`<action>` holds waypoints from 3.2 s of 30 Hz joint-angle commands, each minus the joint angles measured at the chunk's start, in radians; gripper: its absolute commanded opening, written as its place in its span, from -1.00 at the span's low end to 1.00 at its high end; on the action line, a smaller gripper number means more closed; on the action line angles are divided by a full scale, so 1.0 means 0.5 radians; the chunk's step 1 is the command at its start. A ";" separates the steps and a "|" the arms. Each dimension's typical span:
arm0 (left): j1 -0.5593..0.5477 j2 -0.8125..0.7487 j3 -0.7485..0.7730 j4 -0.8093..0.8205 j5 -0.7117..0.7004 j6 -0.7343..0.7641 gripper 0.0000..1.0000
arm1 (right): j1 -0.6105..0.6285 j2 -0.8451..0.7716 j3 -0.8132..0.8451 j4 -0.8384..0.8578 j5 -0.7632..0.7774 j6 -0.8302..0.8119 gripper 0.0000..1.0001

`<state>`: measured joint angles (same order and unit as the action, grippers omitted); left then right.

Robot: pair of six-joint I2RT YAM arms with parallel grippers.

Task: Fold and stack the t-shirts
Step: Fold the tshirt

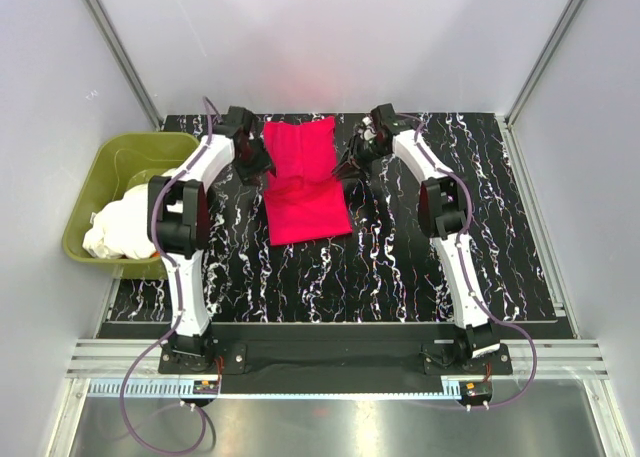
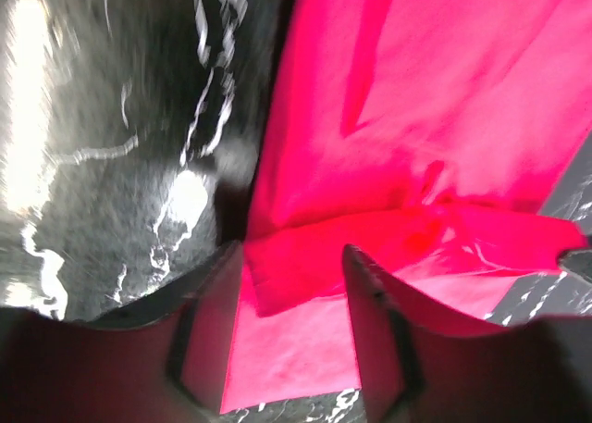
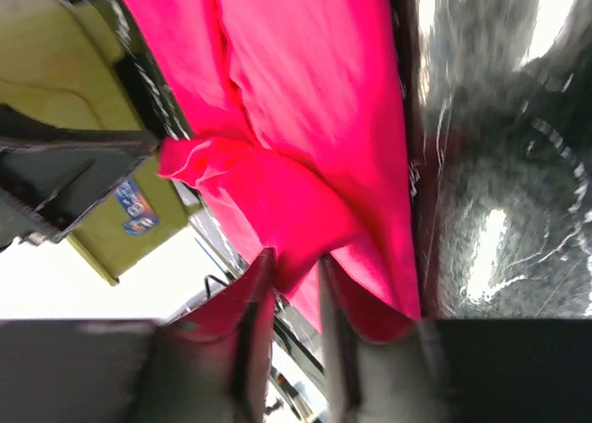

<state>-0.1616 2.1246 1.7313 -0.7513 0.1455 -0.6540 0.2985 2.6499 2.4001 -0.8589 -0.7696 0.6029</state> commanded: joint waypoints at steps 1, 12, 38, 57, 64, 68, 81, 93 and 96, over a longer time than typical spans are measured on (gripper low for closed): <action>0.007 -0.061 0.301 -0.065 -0.156 0.203 0.15 | -0.063 0.038 0.234 0.061 -0.065 0.083 -0.29; -0.069 -0.978 -0.752 0.226 -0.021 0.330 0.24 | -0.054 -0.599 -0.338 -0.249 0.588 -0.377 0.14; -0.229 -0.516 -0.993 0.843 0.215 0.142 -0.36 | 0.434 -0.517 -0.800 0.653 0.735 0.092 -0.80; -0.094 -0.071 -0.134 0.558 0.117 0.430 -0.30 | 0.278 -0.051 -0.079 0.681 0.785 0.233 -0.75; -0.097 -0.273 -0.253 0.582 0.193 0.437 -0.18 | 0.222 -0.044 0.143 0.491 0.723 0.150 -0.74; -0.097 -0.270 -0.434 0.729 0.356 0.330 -0.27 | 0.219 -0.253 -0.078 0.500 0.693 0.098 -0.71; -0.064 -0.620 -0.680 0.656 -0.165 0.535 0.20 | 0.185 -0.401 -0.257 0.181 0.763 -0.540 0.18; 0.032 -0.230 -0.484 0.690 0.080 0.486 0.18 | 0.161 -0.149 0.007 0.147 0.791 -0.644 0.20; 0.038 -0.187 -0.453 0.735 0.120 0.477 0.14 | 0.158 -0.133 -0.002 0.168 0.769 -0.663 0.16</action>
<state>-0.1505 2.0338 1.4494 -0.4271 0.1627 -0.4152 0.3836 2.5706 2.3684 -0.7738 -0.3832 0.3050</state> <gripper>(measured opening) 0.574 0.589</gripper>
